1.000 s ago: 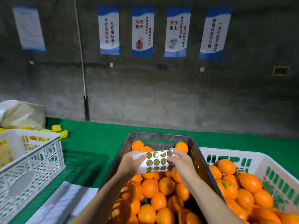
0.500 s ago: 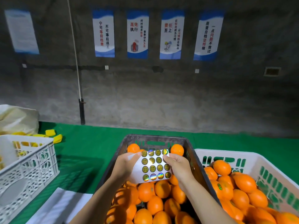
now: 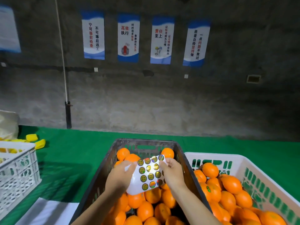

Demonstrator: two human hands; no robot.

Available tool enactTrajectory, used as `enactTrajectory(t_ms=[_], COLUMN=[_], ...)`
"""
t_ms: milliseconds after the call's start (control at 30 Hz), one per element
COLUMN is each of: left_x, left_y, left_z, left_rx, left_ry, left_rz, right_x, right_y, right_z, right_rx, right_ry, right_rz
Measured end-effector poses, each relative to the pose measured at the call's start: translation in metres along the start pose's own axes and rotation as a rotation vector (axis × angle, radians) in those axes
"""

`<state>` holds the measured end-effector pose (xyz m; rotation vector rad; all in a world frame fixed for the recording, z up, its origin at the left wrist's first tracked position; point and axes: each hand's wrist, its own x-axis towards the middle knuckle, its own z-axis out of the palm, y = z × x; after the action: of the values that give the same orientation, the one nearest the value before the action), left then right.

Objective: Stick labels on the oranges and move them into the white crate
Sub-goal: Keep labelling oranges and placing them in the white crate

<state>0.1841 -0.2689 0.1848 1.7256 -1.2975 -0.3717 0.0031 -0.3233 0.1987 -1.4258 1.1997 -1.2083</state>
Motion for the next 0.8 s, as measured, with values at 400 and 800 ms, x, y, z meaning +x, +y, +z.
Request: enactTrajectory(t_ms=[400, 800], left_x=[0.023, 0.016], left_y=[0.000, 0.003], left_z=[-0.002, 0.006], left_rx=[0.317, 0.153], left_ry=[-0.016, -0.027], left_rz=[0.295, 0.310], right_x=[0.008, 0.023], right_y=[-0.004, -0.001], right_z=[0.006, 0.007], right_rx=[-0.036, -0.070], right_ry=[-0.004, -0.027], right_rz=[0.110, 0.023])
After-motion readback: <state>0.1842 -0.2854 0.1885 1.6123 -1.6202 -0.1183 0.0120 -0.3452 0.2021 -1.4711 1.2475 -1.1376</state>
